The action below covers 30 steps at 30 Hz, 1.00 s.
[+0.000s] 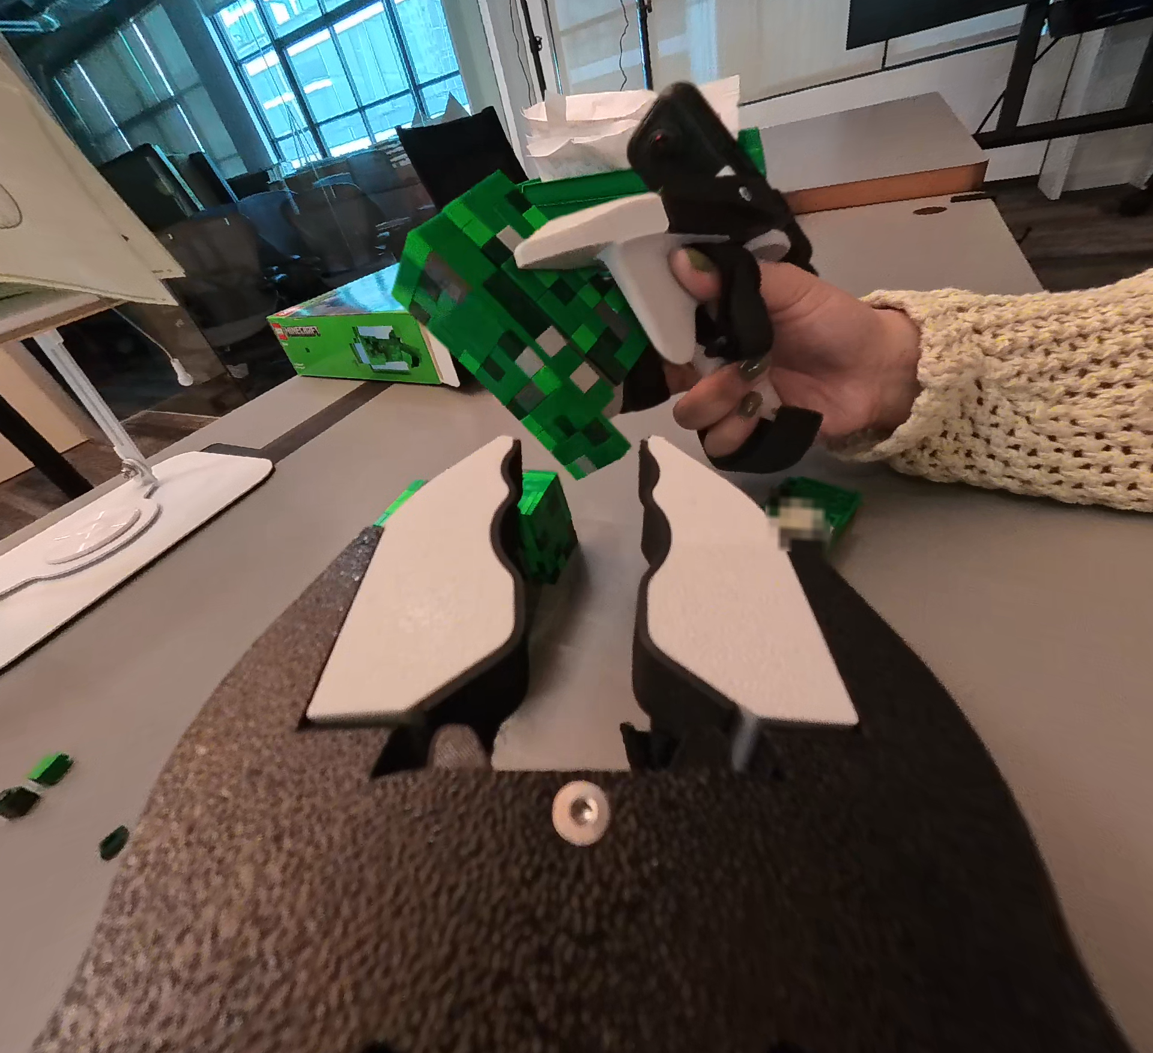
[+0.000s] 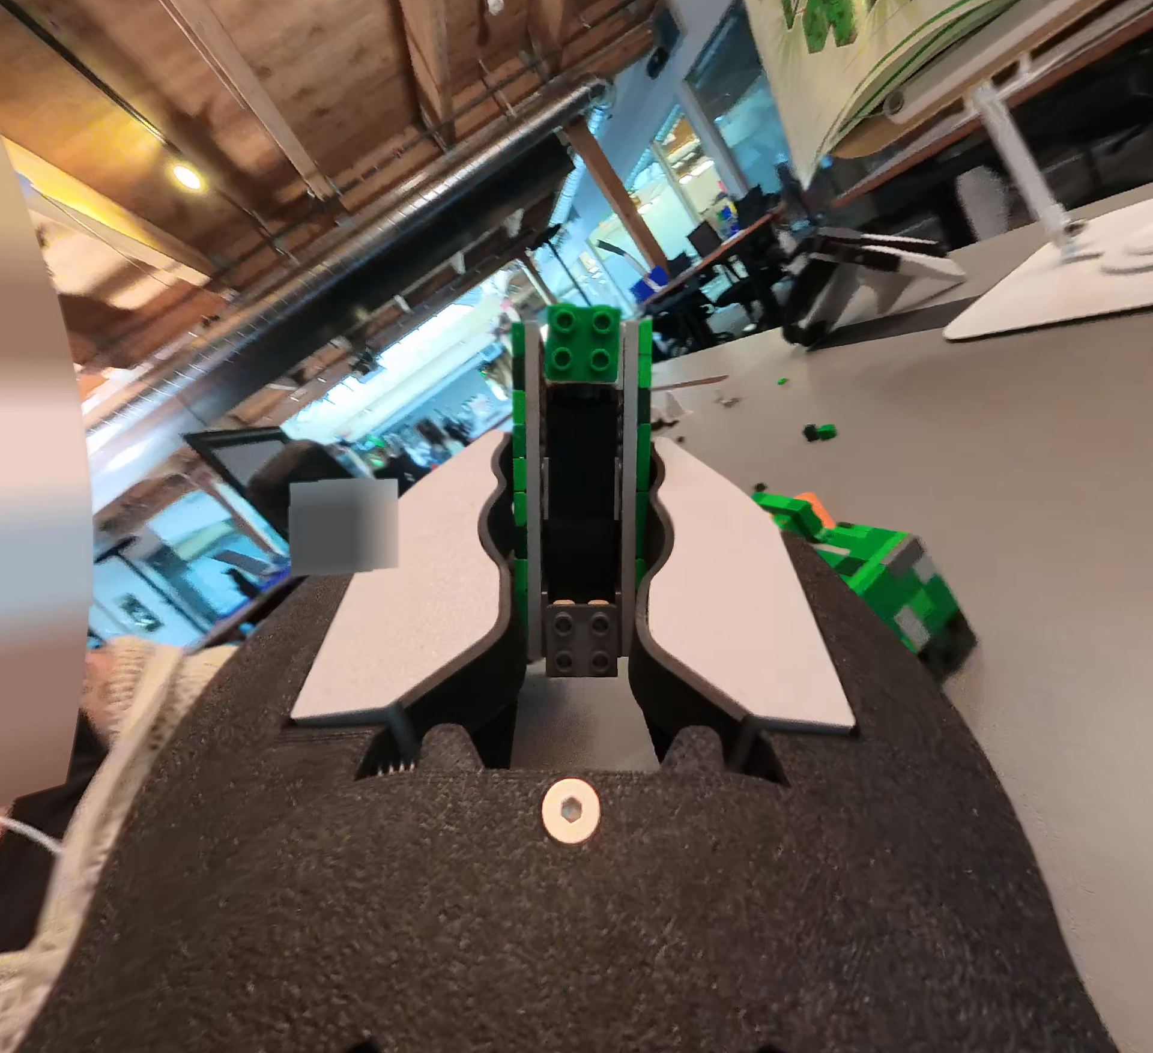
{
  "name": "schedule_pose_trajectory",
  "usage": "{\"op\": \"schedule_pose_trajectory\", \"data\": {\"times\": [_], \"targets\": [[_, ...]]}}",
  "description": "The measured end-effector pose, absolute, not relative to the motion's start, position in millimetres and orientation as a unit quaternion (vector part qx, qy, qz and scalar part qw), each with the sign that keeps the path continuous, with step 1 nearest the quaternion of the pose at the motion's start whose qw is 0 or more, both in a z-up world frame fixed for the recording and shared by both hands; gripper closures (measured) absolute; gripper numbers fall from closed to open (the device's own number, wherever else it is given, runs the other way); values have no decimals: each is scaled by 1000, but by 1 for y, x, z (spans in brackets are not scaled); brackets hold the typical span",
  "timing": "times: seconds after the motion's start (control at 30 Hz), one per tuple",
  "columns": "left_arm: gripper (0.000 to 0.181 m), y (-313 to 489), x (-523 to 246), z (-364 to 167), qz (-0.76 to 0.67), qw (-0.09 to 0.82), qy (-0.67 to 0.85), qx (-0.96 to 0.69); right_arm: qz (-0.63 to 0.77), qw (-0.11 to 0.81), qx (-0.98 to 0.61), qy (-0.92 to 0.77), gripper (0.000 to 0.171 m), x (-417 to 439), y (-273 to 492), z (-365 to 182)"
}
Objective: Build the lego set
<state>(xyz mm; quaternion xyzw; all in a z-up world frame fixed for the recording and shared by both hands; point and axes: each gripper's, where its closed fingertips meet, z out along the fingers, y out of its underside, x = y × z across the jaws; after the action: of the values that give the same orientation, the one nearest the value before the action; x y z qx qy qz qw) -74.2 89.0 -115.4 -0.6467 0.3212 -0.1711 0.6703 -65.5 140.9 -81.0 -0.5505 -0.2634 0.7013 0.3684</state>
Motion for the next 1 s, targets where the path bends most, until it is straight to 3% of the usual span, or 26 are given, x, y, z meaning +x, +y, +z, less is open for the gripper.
{"op": "schedule_pose_trajectory", "data": {"times": [0.2, 0.43, 0.67, 1.0], "targets": [[146, 88, -74, -114, -169, 673, 323, -643, 793, 282, -501, -202, 134, -58, 141, -70], [147, 88, -74, -115, -169, 672, 325, -644, 806, 267, -489, -199, 134, -57, 139, -67], [145, 91, -76, -113, -155, 680, 316, -644, 757, 324, -517, -234, 134, -62, 139, -72], [126, 101, -73, -110, 36, 721, 311, -618, 715, 393, -518, -256, 135, -69, 134, -74]]}}
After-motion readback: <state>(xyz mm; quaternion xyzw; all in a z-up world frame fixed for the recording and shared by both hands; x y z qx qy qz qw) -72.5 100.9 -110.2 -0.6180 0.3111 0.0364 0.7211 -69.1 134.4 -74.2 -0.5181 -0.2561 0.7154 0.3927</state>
